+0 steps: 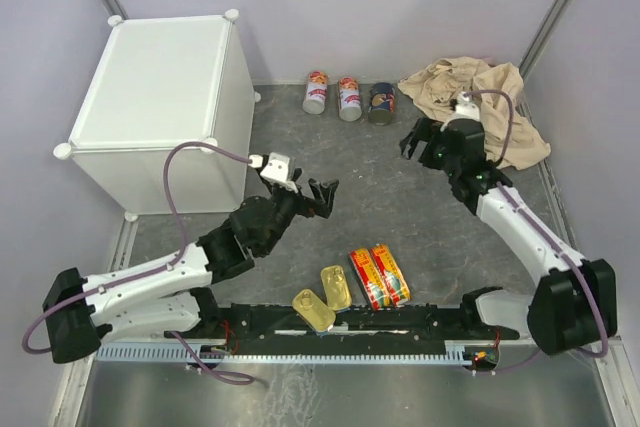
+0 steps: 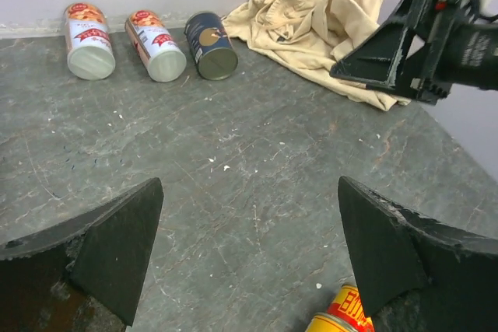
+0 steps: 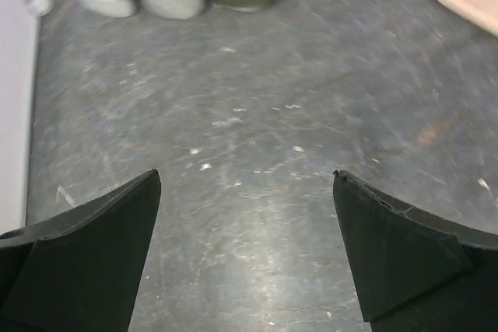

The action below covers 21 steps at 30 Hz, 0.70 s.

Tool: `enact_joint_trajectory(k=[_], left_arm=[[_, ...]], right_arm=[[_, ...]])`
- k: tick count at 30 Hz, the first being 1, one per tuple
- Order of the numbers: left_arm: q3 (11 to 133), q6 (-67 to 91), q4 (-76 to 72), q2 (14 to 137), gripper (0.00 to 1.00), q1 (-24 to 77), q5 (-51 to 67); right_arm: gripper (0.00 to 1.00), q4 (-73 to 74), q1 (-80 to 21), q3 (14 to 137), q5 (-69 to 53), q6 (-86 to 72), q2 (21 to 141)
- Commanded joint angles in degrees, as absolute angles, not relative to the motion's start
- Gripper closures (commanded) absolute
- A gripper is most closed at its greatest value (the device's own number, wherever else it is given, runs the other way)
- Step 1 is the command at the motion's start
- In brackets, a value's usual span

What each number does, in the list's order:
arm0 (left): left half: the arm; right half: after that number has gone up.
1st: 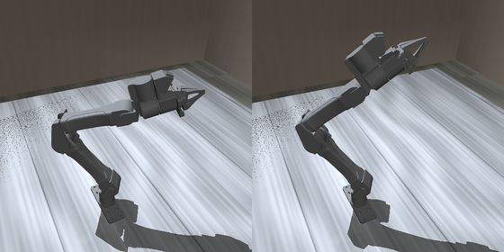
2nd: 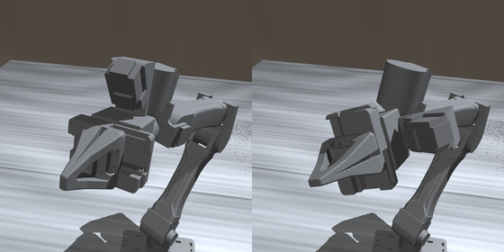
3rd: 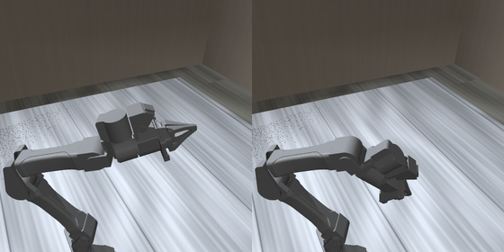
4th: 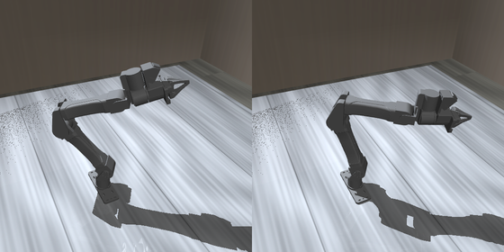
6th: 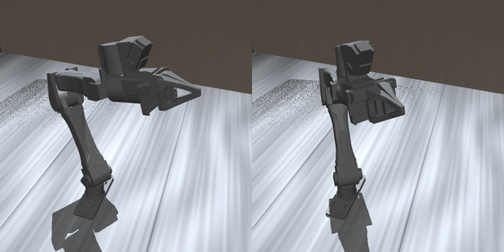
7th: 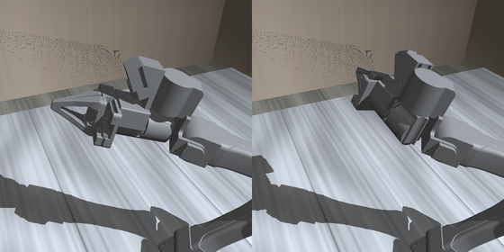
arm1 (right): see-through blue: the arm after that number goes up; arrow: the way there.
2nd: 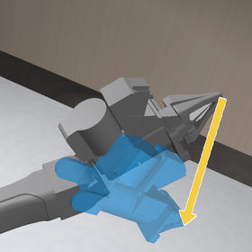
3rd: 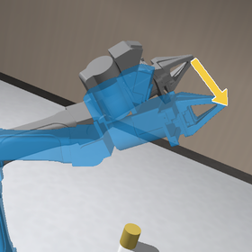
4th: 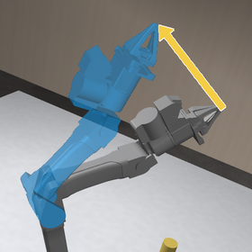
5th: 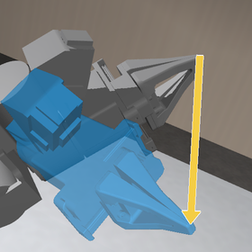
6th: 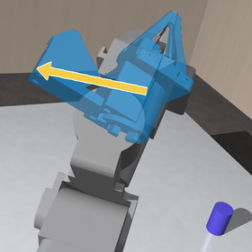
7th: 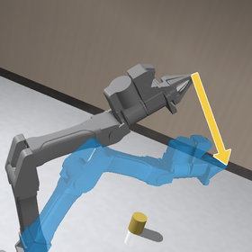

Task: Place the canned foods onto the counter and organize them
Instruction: Adjust the canned food at the center of the board.

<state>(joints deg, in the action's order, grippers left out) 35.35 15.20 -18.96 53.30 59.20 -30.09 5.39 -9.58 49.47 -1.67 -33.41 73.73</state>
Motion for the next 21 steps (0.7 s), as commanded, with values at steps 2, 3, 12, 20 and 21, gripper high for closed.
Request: enact_joint_trajectory(k=[2,3,12,20,21], left_arm=[[46.68,15.9,-16.1,58.84,0.01,63.82,-42.72],[48.69,14.71,-14.87,60.14,0.01,64.93,-45.95],[62.84,9.53,-8.71,58.64,0.01,68.08,-68.19],[65.77,3.64,-7.28,55.51,0.01,68.11,-81.07],[65.76,2.81,-7.56,54.75,0.01,68.12,-82.57]], right_arm=[[0.01,4.38,-18.01,53.55,21.06,-22.0,70.13],[0.01,4.18,-18.01,54.43,20.9,-22.55,71.28],[0.02,-0.99,-23.18,57.21,13.06,-22.89,69.16],[0.04,1.93,-34.47,61.16,14.52,-20.61,69.14],[0.04,2.09,-36.4,61.32,15.63,-19.78,69.57]])
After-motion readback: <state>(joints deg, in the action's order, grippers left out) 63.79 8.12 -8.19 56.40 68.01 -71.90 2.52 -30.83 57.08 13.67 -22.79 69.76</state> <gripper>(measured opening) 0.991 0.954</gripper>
